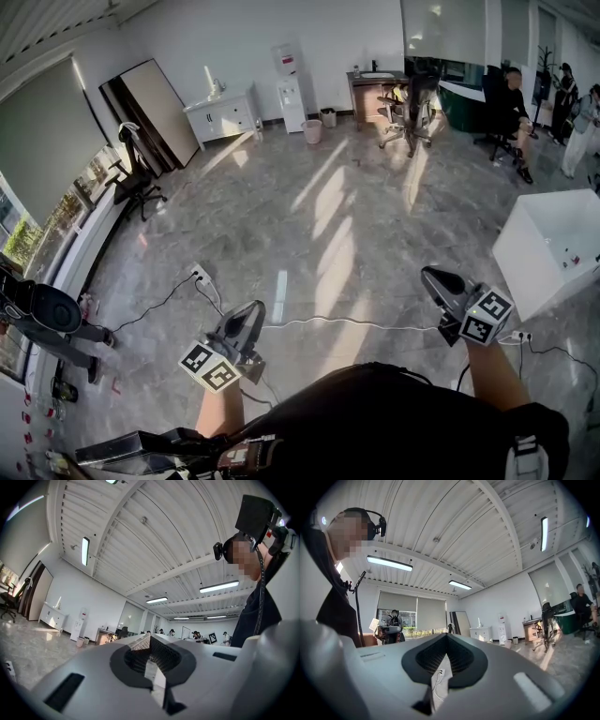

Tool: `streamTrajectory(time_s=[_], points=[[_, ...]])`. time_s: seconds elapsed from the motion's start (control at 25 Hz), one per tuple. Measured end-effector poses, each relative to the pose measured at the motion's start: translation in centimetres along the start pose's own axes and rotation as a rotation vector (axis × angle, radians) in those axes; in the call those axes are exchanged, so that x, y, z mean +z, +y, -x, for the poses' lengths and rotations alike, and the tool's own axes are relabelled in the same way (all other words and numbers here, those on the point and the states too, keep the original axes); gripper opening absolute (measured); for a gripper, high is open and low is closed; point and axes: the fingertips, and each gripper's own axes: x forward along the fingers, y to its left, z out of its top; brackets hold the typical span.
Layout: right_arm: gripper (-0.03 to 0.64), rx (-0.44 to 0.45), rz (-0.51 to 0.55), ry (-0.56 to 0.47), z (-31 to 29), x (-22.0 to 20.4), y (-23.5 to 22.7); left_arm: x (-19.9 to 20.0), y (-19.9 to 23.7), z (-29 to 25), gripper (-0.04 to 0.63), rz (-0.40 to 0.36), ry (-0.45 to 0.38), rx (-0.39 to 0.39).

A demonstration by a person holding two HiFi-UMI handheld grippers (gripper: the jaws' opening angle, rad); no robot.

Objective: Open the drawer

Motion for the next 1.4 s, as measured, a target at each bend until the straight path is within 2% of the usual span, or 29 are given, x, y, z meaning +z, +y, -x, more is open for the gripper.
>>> streamTrajectory(time_s=[0.44, 0.96, 1.2, 1.4], points=[[0.002, 0.012, 0.008, -0.002, 4.4, 0.8, -3.6, -2.3, -3.9, -4.4, -0.009, 0.029, 0.0, 0.012], [0.002, 0.115, 0.01, 0.01, 6.7, 0.9, -7.7, -5.6, -8.4, -8.4, -0.009, 0.062, 0.007, 0.089], [0.002, 0.147, 0.002, 0.028, 3.9, 0.1, -7.8, -5.6, -6.9, -8.3, -0.009, 0.074, 0.013, 0.112], [0.002, 0.154, 0.007, 0.048, -0.5, -0.9, -6.7, -4.9, -2.7, -7.1, -0.009, 0.086, -0.011, 0.103]])
